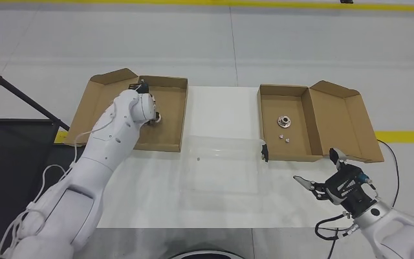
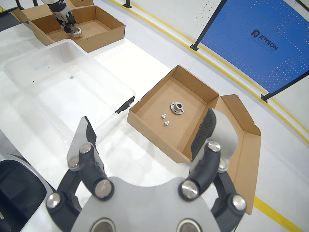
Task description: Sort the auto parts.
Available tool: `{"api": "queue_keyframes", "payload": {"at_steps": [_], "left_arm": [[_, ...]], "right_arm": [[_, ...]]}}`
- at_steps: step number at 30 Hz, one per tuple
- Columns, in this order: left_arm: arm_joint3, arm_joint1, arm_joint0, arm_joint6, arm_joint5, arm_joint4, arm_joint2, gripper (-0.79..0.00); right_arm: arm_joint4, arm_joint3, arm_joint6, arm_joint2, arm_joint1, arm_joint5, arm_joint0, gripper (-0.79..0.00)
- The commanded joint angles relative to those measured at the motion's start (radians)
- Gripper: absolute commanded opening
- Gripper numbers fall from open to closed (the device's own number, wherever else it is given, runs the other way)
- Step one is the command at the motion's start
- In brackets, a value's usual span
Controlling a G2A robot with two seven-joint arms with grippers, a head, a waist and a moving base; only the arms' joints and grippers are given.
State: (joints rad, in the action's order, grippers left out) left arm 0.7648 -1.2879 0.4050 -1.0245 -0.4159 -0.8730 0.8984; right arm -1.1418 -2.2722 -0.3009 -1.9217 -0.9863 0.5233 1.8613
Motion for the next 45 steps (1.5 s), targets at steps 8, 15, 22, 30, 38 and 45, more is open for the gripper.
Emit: {"api": "queue_keyframes", "payload": {"at_steps": [8, 15, 22, 30, 38, 45], "left_arm": [[-0.007, -0.007, -0.005, 0.024, 0.002, 0.0, 0.012, -0.514], [0.092, 0.01, 0.032, 0.072, -0.014, -0.007, 0.067, -0.502], [0.419, 0.058, 0.214, 0.168, 0.004, 0.006, 0.211, -0.222], [0.773, 0.096, 0.491, 0.364, 0.107, 0.013, 0.358, 0.0], [0.923, 0.103, 0.682, 0.632, 0.237, 0.035, 0.43, 0.0], [0.997, 0.102, 0.798, 0.818, 0.303, 0.038, 0.456, 0.0]], "right_arm": [[0.0, 0.0, 0.0, 0.0, 0.0, 0.0, 0.0, 0.0], [0.0, 0.0, 0.0, 0.0, 0.0, 0.0, 0.0, 0.0], [0.0, 0.0, 0.0, 0.0, 0.0, 0.0, 0.0, 0.0], [0.061, 0.027, -0.01, 0.012, -0.005, -0.065, -0.031, 0.0], [0.155, 0.081, 0.021, 0.004, -0.012, -0.143, -0.078, 0.0], [0.234, 0.1, -0.01, 0.006, -0.018, -0.219, -0.109, 0.0]]}}
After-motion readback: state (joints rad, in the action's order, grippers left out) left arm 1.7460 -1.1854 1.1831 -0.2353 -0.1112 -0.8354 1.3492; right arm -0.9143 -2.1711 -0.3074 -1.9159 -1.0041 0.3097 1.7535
